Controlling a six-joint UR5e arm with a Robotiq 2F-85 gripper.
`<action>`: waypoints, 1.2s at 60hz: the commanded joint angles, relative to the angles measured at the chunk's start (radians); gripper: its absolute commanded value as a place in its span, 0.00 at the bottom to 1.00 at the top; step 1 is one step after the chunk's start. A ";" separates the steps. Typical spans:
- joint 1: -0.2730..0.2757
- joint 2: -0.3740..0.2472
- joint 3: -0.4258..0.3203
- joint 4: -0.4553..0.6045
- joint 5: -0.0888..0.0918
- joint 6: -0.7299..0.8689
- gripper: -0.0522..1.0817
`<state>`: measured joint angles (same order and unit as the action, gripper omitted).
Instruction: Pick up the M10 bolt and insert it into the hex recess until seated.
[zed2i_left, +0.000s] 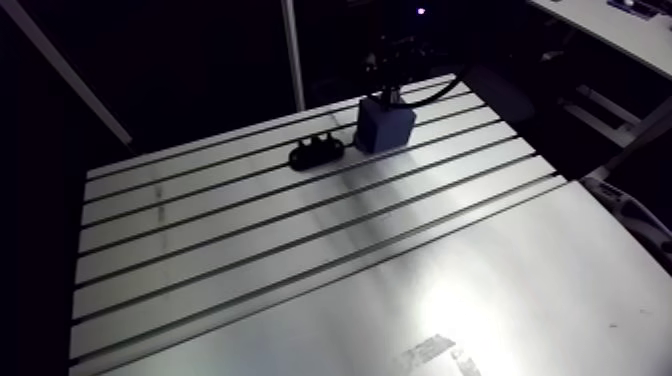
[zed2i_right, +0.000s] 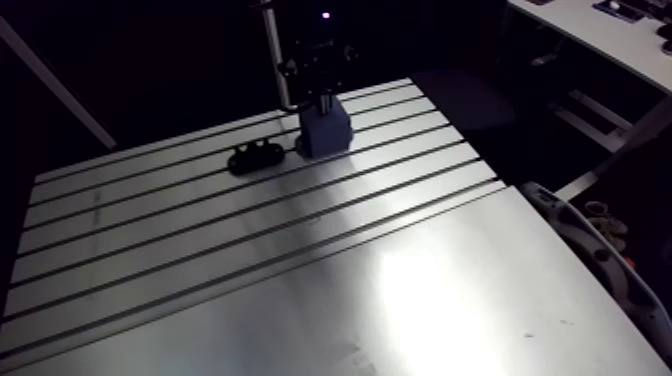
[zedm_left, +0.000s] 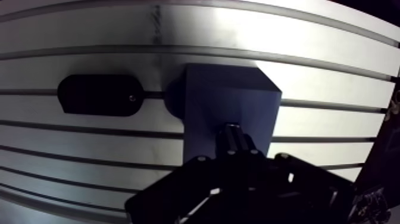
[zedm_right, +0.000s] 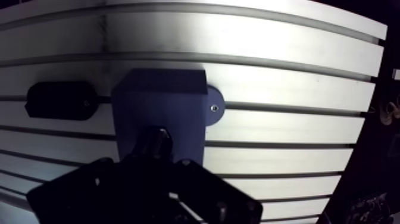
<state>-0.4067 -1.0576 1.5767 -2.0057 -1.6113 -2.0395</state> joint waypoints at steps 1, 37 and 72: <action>0.000 0.000 -0.001 0.000 0.000 0.000 0.99; 0.001 0.000 0.004 0.000 -0.002 -0.002 0.99; 0.002 0.000 0.005 0.000 -0.002 -0.002 0.99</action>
<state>-0.4051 -1.0575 1.5802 -2.0058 -1.6130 -2.0408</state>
